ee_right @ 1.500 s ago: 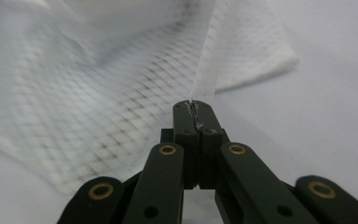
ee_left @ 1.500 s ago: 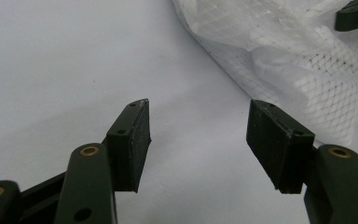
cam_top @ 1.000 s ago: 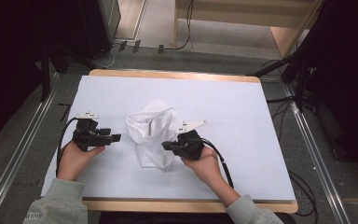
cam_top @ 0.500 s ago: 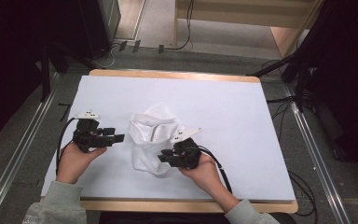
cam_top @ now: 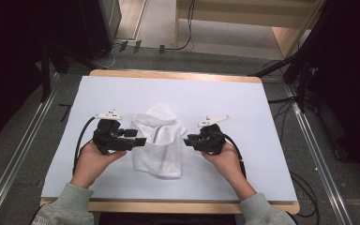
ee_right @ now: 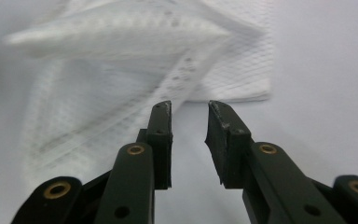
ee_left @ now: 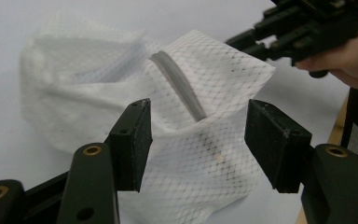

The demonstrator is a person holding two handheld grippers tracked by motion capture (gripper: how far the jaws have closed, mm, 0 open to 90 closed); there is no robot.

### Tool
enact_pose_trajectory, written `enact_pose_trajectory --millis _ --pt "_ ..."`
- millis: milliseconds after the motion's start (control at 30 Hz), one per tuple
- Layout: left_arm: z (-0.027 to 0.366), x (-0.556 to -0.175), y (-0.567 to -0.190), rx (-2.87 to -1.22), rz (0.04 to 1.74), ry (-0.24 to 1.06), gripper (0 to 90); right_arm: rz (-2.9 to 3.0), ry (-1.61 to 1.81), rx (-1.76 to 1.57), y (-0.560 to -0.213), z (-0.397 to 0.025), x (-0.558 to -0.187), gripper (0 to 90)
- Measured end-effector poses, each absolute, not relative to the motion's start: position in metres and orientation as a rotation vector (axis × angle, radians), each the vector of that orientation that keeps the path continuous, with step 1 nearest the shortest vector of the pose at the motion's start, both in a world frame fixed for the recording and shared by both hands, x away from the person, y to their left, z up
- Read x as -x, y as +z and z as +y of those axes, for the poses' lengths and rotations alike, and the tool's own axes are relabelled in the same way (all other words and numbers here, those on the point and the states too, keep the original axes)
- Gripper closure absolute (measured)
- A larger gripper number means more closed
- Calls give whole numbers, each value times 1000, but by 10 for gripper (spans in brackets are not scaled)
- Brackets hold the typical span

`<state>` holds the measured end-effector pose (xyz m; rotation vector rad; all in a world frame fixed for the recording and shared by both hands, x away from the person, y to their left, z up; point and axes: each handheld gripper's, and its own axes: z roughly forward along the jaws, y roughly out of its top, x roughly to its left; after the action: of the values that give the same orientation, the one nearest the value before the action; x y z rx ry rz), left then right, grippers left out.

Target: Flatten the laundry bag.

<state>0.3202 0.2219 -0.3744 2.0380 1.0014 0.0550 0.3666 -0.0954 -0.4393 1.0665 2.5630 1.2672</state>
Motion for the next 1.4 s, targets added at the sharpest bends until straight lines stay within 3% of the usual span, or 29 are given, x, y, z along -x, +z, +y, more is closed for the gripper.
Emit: enact_pose_trajectory --millis 267,433,533,567,667,767,1067,1400 --pt "195 -317 -382 -2054 944 13 267 2519 1204 -1155 -450 -94 -404 711" --pt "179 -329 -399 -2095 974 61 258 2509 1197 -1203 -459 -87 -423 677" --pt "172 -336 -411 -2145 991 117 370 2503 1195 -1217 -466 -82 -430 650" --pt "171 -337 -415 -2157 999 136 495 2506 1185 -1216 -469 -79 -430 640" --pt "176 -343 -423 -2130 1019 105 737 2506 1165 -1187 -471 -73 -430 636" --pt "183 -344 -426 -2130 1035 100 900 2501 1144 -1158 -472 -70 -428 667" --pt "195 -338 -415 -2091 1020 57 900 2517 1089 -1102 -470 -63 -422 886" --pt "231 -325 -398 -2049 1104 155 694 2540 1094 -1133 -469 -66 -424 900"
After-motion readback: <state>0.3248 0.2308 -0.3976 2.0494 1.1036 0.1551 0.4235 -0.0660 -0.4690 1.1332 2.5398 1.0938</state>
